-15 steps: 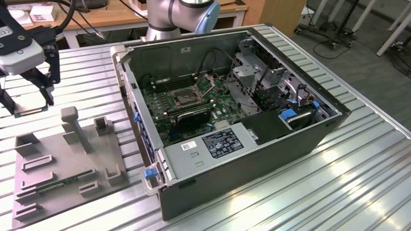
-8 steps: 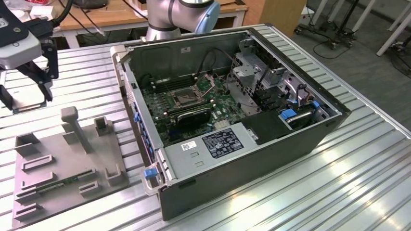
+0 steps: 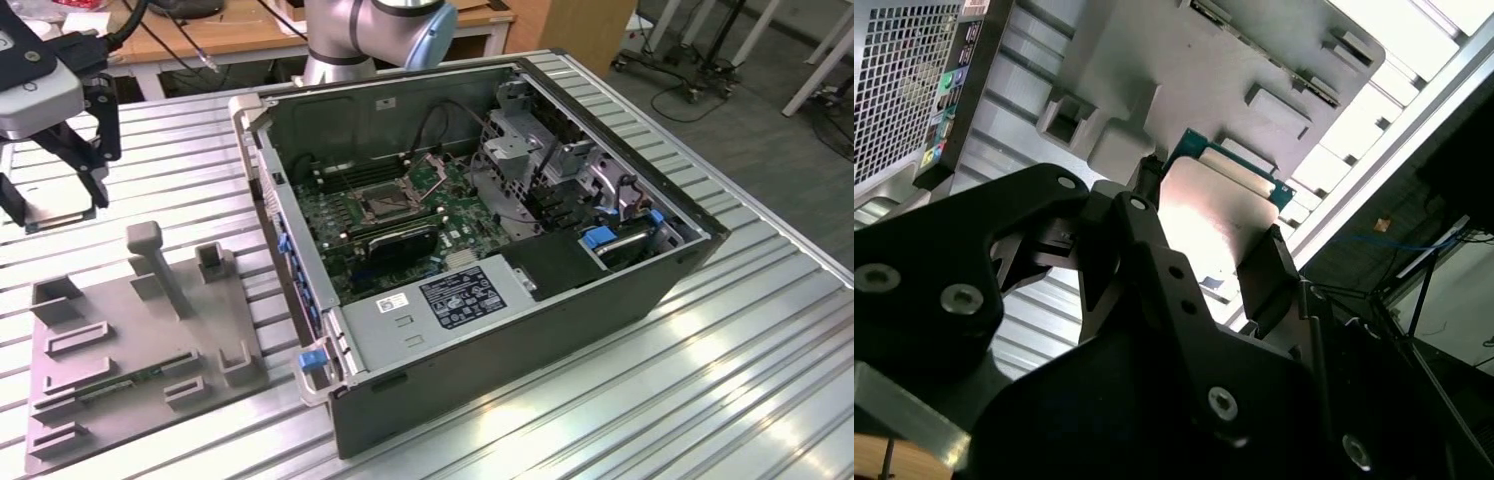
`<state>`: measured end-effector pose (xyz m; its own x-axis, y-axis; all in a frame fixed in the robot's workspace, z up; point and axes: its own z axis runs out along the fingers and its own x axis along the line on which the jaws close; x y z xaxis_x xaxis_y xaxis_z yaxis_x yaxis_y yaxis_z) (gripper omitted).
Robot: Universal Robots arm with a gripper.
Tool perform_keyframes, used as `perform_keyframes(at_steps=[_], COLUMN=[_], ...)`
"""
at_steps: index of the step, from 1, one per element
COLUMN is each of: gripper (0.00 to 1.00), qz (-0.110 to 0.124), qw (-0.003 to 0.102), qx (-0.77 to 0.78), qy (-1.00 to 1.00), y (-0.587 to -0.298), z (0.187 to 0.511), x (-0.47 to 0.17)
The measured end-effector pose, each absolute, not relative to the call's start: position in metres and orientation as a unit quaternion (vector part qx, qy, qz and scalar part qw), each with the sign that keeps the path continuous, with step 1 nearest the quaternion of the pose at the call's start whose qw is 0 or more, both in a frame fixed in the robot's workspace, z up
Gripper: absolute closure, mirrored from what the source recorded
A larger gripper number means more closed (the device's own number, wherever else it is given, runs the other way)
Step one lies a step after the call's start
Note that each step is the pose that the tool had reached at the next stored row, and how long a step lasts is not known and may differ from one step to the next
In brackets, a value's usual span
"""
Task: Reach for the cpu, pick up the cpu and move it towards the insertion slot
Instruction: 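Pick up the cpu and move it towards the insertion slot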
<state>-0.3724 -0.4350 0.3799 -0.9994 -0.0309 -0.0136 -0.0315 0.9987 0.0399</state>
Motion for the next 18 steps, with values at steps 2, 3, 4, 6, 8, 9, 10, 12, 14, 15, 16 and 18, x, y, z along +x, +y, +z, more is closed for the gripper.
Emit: perform_keyframes(at_steps=[2,3,4,6,8,9,10,12,14,15,16,18], gripper=[0.45,0.45,0.45,0.45,0.45,0.45,0.45,0.45,0.45,0.45,0.45,0.45], qz=[0.02,0.02,0.02,0.02,0.02,0.02,0.02,0.02,0.02,0.02,0.02,0.02], qw=[0.006,0.006,0.007,0.006,0.006,0.006,0.006,0.007,0.006,0.006,0.007,0.006], qx=[-0.016,-0.016,-0.016,-0.016,-0.016,-0.016,-0.016,-0.016,-0.016,-0.016,-0.016,-0.016], qy=[1.0,1.0,1.0,1.0,1.0,1.0,1.0,1.0,1.0,1.0,1.0,1.0], y=[-0.435,-0.435,-0.435,-0.435,-0.435,-0.435,-0.435,-0.435,-0.435,-0.435,-0.435,-0.435], z=[0.38,0.38,0.38,0.38,0.38,0.38,0.38,0.38,0.38,0.38,0.38,0.38], x=[-0.372,-0.371,-0.369,-0.367,-0.365,-0.364,-0.363,-0.361,-0.359,-0.358,-0.357,-0.355])
